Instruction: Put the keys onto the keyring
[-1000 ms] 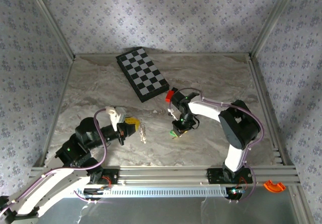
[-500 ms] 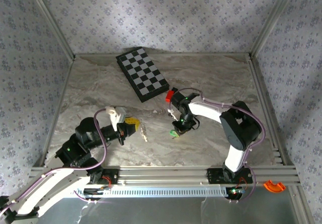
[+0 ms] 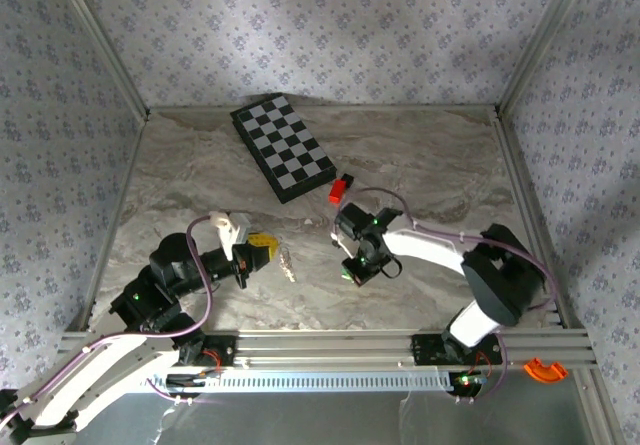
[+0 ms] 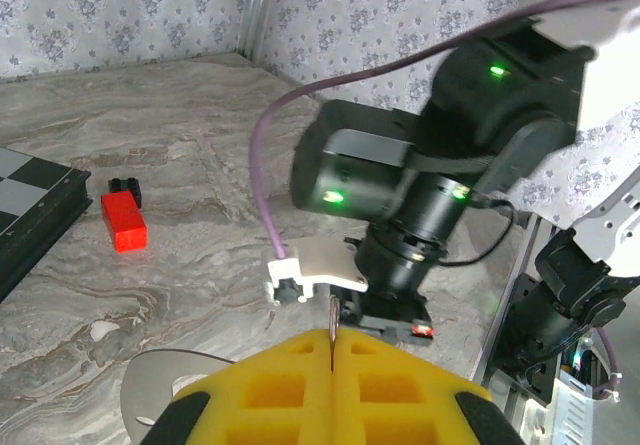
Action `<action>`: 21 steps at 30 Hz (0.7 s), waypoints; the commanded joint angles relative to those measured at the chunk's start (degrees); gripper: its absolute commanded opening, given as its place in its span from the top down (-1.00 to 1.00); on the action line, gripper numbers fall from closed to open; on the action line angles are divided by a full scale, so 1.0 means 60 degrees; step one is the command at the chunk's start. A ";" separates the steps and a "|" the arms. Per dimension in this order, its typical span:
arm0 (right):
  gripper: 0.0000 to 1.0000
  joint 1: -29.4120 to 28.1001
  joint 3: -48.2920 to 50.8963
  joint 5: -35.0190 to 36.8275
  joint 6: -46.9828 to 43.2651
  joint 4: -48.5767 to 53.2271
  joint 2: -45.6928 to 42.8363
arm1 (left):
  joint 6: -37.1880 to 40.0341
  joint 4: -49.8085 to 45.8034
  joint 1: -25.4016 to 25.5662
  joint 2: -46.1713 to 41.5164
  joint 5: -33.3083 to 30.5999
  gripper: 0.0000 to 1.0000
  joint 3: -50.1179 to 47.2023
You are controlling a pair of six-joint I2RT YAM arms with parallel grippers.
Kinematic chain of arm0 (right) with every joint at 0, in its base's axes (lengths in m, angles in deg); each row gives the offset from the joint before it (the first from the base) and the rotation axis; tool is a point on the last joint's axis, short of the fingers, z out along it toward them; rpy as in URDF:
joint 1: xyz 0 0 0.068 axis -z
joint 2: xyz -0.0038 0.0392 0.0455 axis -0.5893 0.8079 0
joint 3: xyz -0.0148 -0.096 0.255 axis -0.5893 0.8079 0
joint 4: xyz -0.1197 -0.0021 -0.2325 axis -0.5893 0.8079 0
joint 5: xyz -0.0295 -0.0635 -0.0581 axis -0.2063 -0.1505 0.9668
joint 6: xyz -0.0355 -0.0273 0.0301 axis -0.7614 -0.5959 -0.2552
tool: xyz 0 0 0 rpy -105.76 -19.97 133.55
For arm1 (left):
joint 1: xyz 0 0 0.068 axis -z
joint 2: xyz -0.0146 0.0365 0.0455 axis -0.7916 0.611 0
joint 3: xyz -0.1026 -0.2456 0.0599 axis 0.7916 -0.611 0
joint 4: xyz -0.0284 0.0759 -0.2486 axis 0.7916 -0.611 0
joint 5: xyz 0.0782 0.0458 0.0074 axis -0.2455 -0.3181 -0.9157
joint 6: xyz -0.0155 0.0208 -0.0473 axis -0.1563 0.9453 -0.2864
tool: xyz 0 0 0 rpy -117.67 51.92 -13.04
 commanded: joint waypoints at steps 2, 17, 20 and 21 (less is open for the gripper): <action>1.00 -0.0707 0.1168 0.1364 0.1126 -0.1949 -0.1215 | -0.0187 0.0493 -0.0094 -0.0088 0.0083 1.00 -0.0036; 1.00 -0.1035 0.4454 0.2854 0.1723 -0.6022 -0.4063 | -0.0181 0.0406 -0.0133 -0.0081 0.0085 1.00 0.0051; 1.00 -0.1033 0.4582 0.2868 0.1785 -0.6215 -0.3982 | -0.0161 0.0462 -0.0146 -0.0045 0.0069 1.00 0.0038; 1.00 -0.1043 0.4600 0.2907 0.1811 -0.6226 -0.3933 | -0.0159 0.0465 -0.0163 -0.0029 0.0067 1.00 0.0037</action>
